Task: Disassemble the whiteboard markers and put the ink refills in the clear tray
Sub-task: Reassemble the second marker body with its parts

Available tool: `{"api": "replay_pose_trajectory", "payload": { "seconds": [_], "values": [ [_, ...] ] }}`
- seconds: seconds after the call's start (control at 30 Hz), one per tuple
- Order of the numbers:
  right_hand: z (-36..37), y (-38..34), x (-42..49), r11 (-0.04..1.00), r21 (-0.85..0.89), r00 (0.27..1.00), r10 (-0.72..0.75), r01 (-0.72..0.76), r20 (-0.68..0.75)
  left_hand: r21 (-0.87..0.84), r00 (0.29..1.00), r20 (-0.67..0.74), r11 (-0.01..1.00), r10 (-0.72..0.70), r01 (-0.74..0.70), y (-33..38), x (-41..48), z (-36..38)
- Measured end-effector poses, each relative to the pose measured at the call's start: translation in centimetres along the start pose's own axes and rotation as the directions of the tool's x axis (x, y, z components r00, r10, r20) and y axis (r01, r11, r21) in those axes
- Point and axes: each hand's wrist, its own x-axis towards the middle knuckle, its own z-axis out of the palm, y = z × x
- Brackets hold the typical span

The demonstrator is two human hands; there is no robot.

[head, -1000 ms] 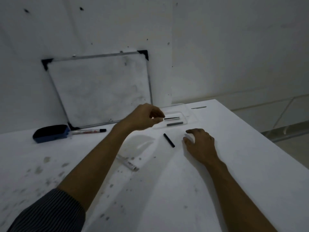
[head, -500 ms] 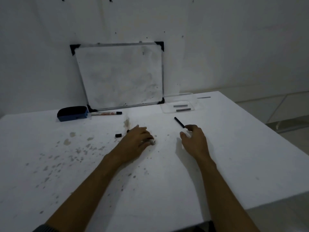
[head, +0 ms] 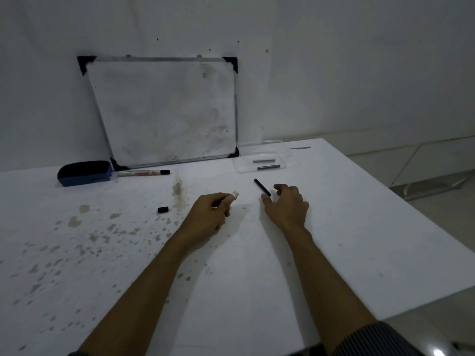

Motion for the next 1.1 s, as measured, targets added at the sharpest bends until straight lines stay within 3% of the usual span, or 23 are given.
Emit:
{"api": "replay_pose_trajectory", "payload": {
  "seconds": [0.23, 0.33, 0.43, 0.5, 0.57, 0.63, 0.93, 1.1],
  "values": [
    [1.0, 0.1, 0.6, 0.997, -0.069, 0.994, -0.05, 0.043, -0.098, -0.121, 0.997, -0.026, 0.99, -0.069, 0.066, -0.2, -0.1, 0.5],
    [0.6, -0.3, 0.6, 0.975, 0.194, 0.993, -0.114, 0.11, 0.009, -0.216, 0.996, -0.022, 0.973, -0.087, 0.08, -0.3, -0.1, 0.2],
    [-0.4, -1.5, 0.3, 0.818, 0.574, 0.983, -0.127, 0.027, 0.135, -0.208, 0.996, -0.036, 0.975, -0.084, 0.075, 0.0, 0.0, -0.7],
    [-0.6, -2.2, -0.1, 0.63, 0.766, 0.959, -0.117, -0.13, 0.259, -0.193, 0.996, -0.041, 0.979, -0.08, 0.07, -0.3, 0.1, -1.7],
    [-0.4, -2.9, -0.5, 0.433, 0.859, 0.923, -0.134, -0.273, 0.36, -0.122, 0.997, -0.046, 0.99, -0.069, 0.063, -0.9, 0.2, -3.1],
    [0.1, -3.3, -0.7, 0.356, 0.878, 0.912, -0.137, -0.319, 0.387, -0.057, 0.997, -0.047, 0.997, -0.061, 0.059, -1.4, 0.1, -4.0],
    [1.6, -3.4, -0.3, 0.506, 0.816, 0.919, -0.103, -0.281, 0.38, -0.133, 0.998, -0.043, 0.991, -0.04, 0.034, -1.8, 0.4, -4.5],
    [1.4, -3.8, -0.8, 0.607, 0.787, 0.938, -0.2, -0.109, 0.284, -0.109, 0.999, -0.027, 0.993, -0.037, 0.034, -2.4, 0.8, -4.5]
  ]
}}
